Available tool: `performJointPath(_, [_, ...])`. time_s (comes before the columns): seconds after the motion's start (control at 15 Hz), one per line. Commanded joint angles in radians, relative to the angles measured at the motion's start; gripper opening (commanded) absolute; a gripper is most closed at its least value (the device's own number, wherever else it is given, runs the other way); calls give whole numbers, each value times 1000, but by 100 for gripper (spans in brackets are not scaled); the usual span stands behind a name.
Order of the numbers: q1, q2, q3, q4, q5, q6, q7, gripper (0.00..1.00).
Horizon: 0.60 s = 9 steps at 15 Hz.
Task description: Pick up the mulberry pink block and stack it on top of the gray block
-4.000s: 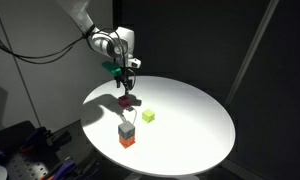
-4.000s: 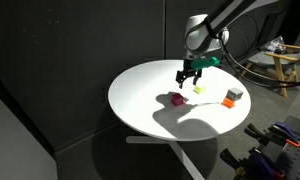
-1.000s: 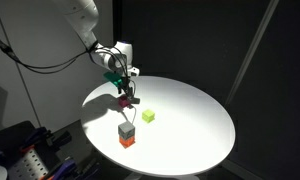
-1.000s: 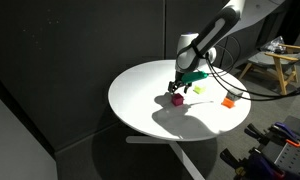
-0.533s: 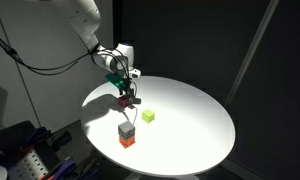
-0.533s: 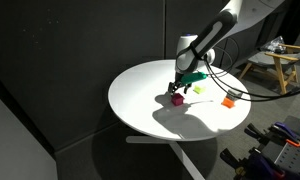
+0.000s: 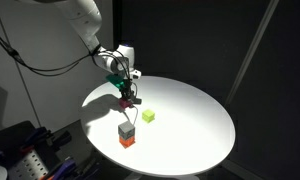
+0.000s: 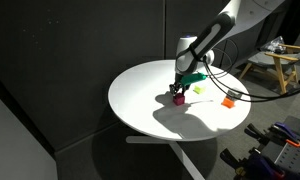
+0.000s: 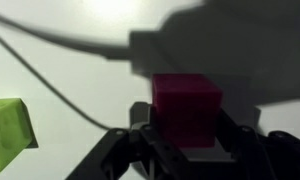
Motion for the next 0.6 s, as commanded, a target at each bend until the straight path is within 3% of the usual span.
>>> performJointPath(0.0, [3,14,-5,31,0,-20,7,32])
performJointPath(0.53, [13,-39,-21,39,-12,-145,30,30])
